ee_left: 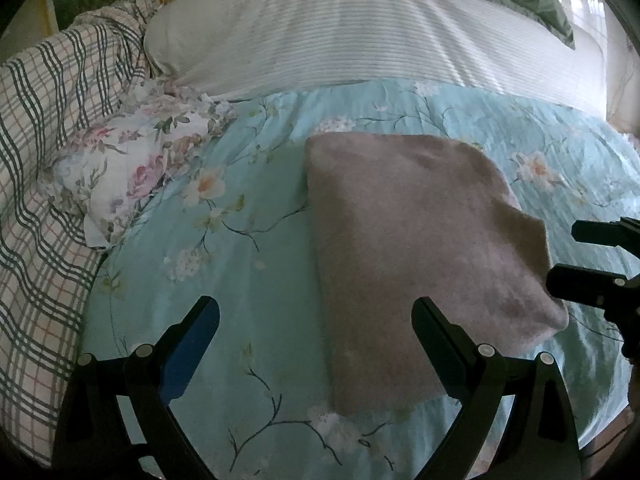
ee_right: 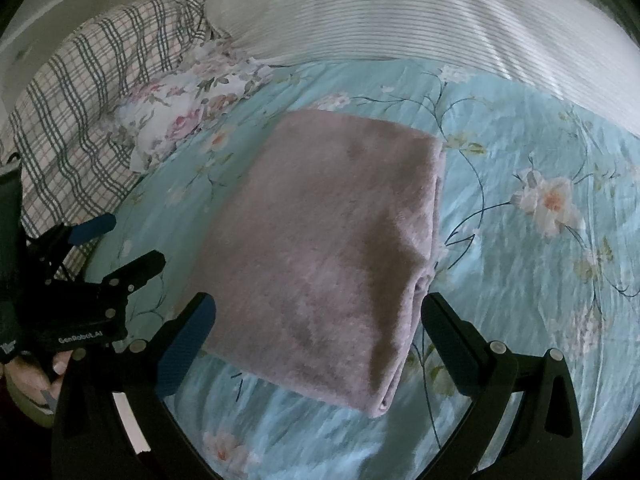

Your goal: Fold small clothes

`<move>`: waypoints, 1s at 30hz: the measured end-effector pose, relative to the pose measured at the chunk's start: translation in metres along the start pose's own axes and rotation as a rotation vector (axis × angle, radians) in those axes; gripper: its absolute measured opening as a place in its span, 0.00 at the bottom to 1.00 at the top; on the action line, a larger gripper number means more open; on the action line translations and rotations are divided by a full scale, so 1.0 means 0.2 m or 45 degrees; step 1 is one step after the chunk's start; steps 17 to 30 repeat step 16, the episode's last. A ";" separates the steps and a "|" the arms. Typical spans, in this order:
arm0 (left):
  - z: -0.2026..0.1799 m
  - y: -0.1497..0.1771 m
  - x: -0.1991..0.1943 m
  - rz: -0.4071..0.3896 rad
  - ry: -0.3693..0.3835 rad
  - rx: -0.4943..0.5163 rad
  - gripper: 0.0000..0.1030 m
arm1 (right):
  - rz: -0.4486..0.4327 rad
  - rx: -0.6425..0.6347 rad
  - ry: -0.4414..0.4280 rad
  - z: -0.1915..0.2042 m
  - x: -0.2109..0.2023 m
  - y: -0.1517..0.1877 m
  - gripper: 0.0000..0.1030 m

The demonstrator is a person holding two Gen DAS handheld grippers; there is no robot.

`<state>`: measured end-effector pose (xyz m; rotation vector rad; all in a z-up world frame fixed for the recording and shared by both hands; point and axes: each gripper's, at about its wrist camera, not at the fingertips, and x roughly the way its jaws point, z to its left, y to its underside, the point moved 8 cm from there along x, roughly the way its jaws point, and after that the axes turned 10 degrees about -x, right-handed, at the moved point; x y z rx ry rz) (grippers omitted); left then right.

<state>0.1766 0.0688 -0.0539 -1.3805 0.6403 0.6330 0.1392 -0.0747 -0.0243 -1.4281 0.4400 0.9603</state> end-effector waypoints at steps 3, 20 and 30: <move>0.00 0.00 0.02 0.004 -0.009 0.005 0.94 | 0.007 0.007 0.002 -0.01 0.02 0.00 0.99; 0.04 0.02 0.03 0.030 -0.024 -0.056 0.95 | 0.012 0.045 -0.007 -0.03 0.05 0.03 0.99; 0.04 0.02 0.03 0.030 -0.024 -0.056 0.95 | 0.012 0.045 -0.007 -0.03 0.05 0.03 0.99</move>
